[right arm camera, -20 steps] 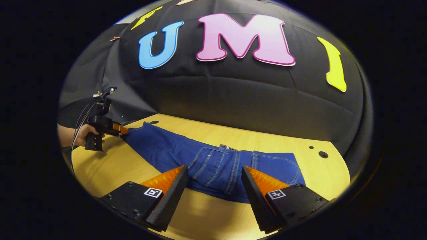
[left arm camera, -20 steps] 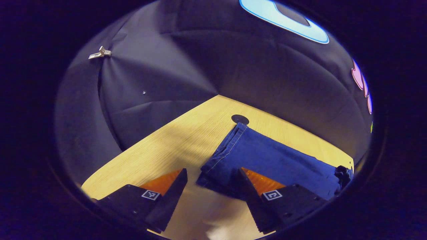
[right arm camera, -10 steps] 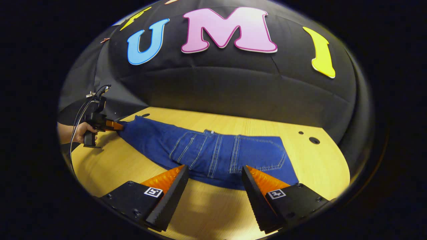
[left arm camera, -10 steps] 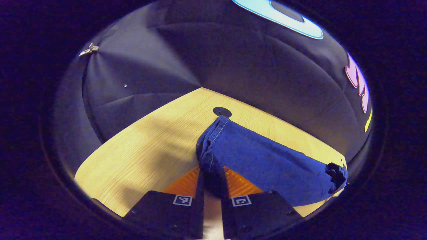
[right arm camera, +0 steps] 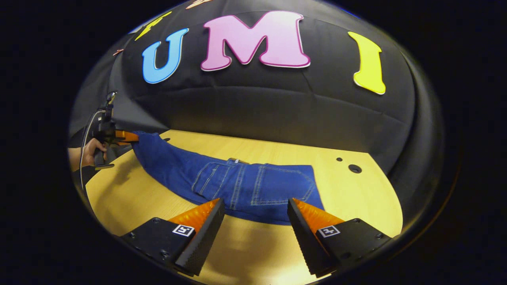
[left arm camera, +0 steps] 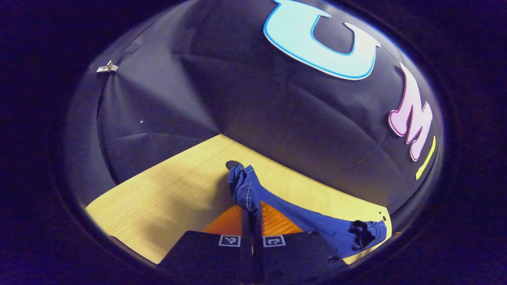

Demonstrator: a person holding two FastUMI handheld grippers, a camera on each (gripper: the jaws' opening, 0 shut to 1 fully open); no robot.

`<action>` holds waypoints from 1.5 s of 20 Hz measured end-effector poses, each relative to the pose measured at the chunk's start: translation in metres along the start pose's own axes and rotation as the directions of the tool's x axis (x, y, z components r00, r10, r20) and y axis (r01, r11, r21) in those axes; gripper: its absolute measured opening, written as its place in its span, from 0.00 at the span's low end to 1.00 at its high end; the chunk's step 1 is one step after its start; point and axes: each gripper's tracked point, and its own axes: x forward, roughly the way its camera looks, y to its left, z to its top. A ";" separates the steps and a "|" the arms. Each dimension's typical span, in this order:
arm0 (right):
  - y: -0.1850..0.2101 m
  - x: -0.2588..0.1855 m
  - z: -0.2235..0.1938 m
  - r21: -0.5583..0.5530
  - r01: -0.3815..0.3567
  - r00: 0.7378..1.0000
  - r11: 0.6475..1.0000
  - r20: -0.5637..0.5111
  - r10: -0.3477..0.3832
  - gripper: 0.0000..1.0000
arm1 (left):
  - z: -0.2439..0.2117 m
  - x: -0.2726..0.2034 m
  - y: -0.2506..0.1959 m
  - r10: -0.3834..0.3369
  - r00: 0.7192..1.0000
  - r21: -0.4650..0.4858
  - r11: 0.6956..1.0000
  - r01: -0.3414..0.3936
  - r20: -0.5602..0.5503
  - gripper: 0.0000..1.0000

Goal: Grasp the waist and the cuffs of the jeans and fold them to make the two legs overlap; first hold the waist and fold one-third of the jeans toward the cuffs, then hold the cuffs and fold the remaining one-third in the same direction to finish folding.

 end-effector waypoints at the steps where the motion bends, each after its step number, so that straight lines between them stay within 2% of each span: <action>1: -0.010 -0.005 0.008 -0.003 0.016 1.000 1.000 0.005 -0.016 0.96 | 0.010 -0.010 -0.019 -0.025 1.000 0.012 1.000 0.025 0.010 0.06; 6: -0.052 -0.031 0.040 0.017 0.087 0.995 0.996 0.036 -0.088 0.96 | 0.047 -0.062 -0.169 -0.174 0.983 0.136 0.977 0.165 0.058 0.06; 10: -0.084 -0.054 0.054 0.032 0.138 0.988 0.990 0.061 -0.140 0.96 | 0.039 -0.086 -0.288 -0.303 0.953 0.192 0.936 0.295 0.014 0.06; 13: -0.114 -0.077 0.058 0.051 0.180 0.980 0.982 0.075 -0.183 0.97 | -0.009 -0.098 -0.390 -0.422 0.905 0.220 0.879 0.423 -0.053 0.06; 15: -0.133 -0.088 0.054 0.078 0.206 0.974 0.975 0.076 -0.212 0.97 | -0.054 -0.097 -0.435 -0.479 0.870 0.233 0.838 0.494 -0.121 0.06; 16: -0.147 -0.098 0.049 0.101 0.230 0.969 0.968 0.073 -0.237 0.96 | -0.091 -0.093 -0.457 -0.505 0.845 0.238 0.811 0.535 -0.176 0.06; 18: -0.161 -0.110 0.040 0.132 0.256 0.962 0.958 0.066 -0.266 0.96 | -0.162 -0.082 -0.483 -0.508 0.811 0.226 0.787 0.574 -0.290 0.06; 20: -0.168 -0.121 0.034 0.157 0.275 0.956 0.949 0.057 -0.286 0.97 | -0.209 -0.072 -0.486 -0.473 0.805 0.241 0.786 0.569 -0.357 0.07; 21: -0.170 -0.128 0.031 0.168 0.283 0.954 0.944 0.054 -0.296 0.97 | -0.229 -0.072 -0.486 -0.455 0.795 0.237 0.787 0.570 -0.401 0.13; 23: -0.168 -0.140 0.027 0.170 0.288 0.953 0.942 0.050 -0.300 0.97 | -0.246 -0.075 -0.481 -0.422 0.792 0.227 0.802 0.553 -0.440 0.34; 25: -0.164 -0.154 0.030 0.172 0.291 0.951 0.941 0.054 -0.304 0.97 | -0.232 -0.092 -0.477 -0.448 0.795 0.222 0.796 0.563 -0.409 0.82; 26: -0.159 -0.160 0.034 0.178 0.289 0.951 0.941 0.063 -0.303 0.97 | -0.218 -0.105 -0.472 -0.461 0.801 0.232 0.791 0.566 -0.383 0.97; 30: -0.136 -0.186 0.056 0.189 0.285 0.946 0.940 0.104 -0.308 0.97 | -0.140 -0.162 -0.426 -0.467 0.857 0.334 0.789 0.515 -0.217 0.97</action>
